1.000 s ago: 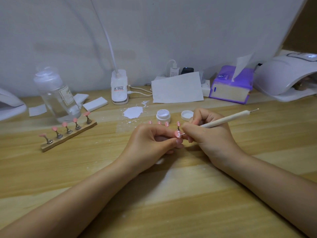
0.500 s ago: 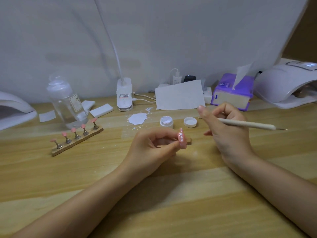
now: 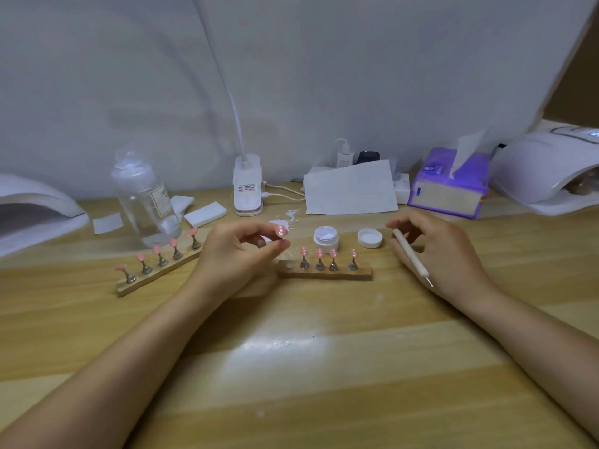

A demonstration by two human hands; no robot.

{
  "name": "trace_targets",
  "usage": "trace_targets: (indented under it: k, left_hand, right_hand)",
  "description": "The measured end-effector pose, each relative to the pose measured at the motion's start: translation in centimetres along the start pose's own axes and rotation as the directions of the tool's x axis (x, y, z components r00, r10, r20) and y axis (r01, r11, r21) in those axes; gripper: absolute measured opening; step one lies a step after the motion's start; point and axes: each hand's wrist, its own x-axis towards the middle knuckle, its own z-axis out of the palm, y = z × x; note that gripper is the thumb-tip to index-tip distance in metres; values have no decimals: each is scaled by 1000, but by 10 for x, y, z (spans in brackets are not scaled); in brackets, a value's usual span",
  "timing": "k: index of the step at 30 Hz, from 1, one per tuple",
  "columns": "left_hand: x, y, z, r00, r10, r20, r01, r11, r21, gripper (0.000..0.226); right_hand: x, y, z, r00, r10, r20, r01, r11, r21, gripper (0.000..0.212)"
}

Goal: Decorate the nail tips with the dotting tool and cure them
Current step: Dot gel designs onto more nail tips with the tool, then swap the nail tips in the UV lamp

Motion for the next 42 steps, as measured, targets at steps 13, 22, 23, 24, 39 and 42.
trace_targets:
  k: [13, 22, 23, 24, 39, 42]
  left_hand:
    - [0, -6, 0, 981, 11, 196, -38, 990, 134, 33]
    - [2, -9, -2, 973, 21, 228, -50, 991, 125, 45]
    - [2, -10, -2, 969, 19, 245, -56, 988, 146, 48]
    - [1, -11, -2, 965, 14, 263, -57, 986, 158, 50]
    - [0, -11, -1, 974, 171, 148, -197, 964, 180, 48]
    - [-2, -8, 0, 973, 191, 130, -212, 962, 171, 47]
  right_hand:
    - [1, 5, 1, 996, 19, 83, -11, 995, -98, 30]
    - [0, 0, 1, 991, 21, 133, 4, 983, -182, 38]
    - [0, 0, 1, 989, 18, 145, 10, 981, -193, 38]
    - [0, 0, 1, 988, 17, 154, 14, 980, -201, 38]
    - [2, 0, 1, 996, 13, 91, -5, 996, -94, 35]
    - [2, -6, -2, 996, -53, 69, 51, 998, 21, 29]
